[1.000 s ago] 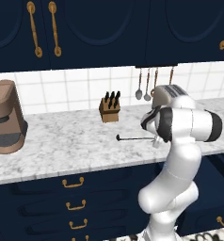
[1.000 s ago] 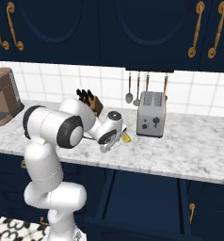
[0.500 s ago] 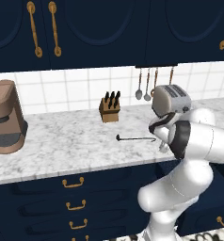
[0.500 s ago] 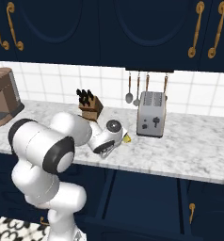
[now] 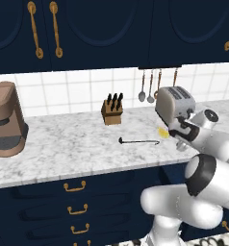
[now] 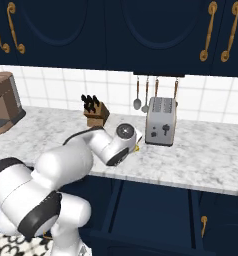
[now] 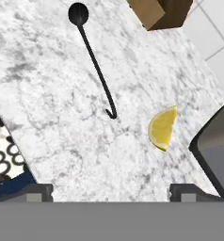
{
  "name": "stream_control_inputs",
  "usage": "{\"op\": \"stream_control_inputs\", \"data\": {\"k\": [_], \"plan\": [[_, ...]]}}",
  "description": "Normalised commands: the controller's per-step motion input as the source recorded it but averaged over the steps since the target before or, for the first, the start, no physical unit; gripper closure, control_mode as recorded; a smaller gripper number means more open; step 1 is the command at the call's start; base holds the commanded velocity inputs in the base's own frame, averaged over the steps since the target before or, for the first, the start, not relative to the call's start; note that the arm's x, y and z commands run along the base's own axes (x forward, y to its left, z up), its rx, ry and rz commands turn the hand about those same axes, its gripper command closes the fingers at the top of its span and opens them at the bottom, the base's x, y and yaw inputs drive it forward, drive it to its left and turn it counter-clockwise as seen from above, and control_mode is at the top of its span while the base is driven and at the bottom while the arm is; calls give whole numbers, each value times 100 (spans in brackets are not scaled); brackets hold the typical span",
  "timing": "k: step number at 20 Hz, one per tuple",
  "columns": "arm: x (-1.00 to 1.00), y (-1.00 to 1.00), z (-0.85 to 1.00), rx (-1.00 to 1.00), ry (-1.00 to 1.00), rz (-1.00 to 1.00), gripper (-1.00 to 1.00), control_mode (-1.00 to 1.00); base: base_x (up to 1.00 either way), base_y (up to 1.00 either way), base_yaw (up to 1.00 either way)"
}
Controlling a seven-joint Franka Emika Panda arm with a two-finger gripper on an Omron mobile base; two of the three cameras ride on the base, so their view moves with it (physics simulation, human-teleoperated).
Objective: Pick the ladle from the drawer and place it on the counter.
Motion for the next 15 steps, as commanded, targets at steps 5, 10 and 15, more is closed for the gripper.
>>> {"op": "stream_control_inputs", "data": {"k": [5, 10, 15], "plan": [[-54, -65, 100, 22, 16, -10, -100, -100, 0, 0, 0], [-93, -13, 68, 30, 3, -8, -100, -100, 0, 0, 0], [-88, 77, 28, 28, -3, -5, -100, -100, 0, 0, 0]]}}
